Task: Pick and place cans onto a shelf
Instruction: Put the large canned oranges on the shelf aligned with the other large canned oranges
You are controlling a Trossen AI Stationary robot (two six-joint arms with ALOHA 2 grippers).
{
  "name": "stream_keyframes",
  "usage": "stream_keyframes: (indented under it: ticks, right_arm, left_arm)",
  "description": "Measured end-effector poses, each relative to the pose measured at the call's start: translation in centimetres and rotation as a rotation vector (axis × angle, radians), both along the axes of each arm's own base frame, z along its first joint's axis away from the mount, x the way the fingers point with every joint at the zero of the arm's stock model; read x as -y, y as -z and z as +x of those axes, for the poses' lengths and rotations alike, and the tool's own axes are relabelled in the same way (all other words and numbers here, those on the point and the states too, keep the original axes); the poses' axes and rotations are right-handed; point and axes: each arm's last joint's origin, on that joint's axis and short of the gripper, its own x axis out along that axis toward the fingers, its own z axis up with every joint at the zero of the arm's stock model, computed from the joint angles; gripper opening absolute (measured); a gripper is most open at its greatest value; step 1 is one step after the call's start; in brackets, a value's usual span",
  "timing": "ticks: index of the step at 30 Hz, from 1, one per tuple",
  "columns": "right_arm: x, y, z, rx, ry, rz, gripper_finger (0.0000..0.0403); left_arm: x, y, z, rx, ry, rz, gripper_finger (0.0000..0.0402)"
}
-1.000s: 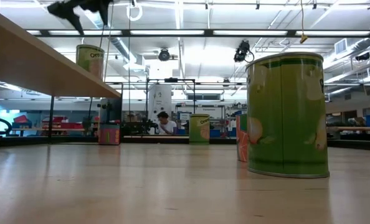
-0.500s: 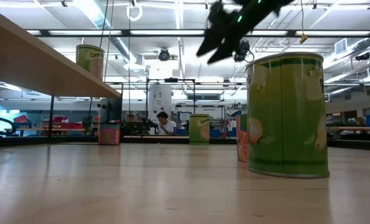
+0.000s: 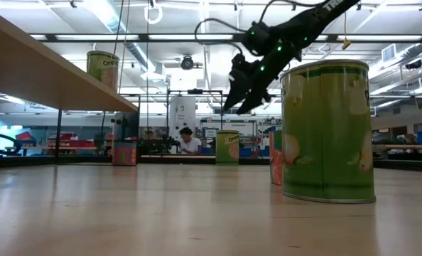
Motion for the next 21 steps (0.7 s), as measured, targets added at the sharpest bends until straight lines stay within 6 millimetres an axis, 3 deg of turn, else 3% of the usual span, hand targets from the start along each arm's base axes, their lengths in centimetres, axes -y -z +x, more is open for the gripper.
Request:
stream_keyframes:
  ticks: [5,13,21]
  right_arm:
    - [1.3,-0.1,-0.4,-0.029,-0.007,-0.105,0.0392]
    - [5.5,2.5,-0.7,0.113,-0.025,0.044,0.0391]
    - [6.4,5.2,-0.1,0.084,-0.138,0.055,0.0391]
  left_arm:
    - [-1.2,-0.2,4.7,0.067,0.029,0.084,0.0354]
    - [-2.4,0.2,10.2,0.165,0.071,0.106,0.0354]
    - [-2.8,1.3,13.3,0.190,0.060,0.056,0.0354]
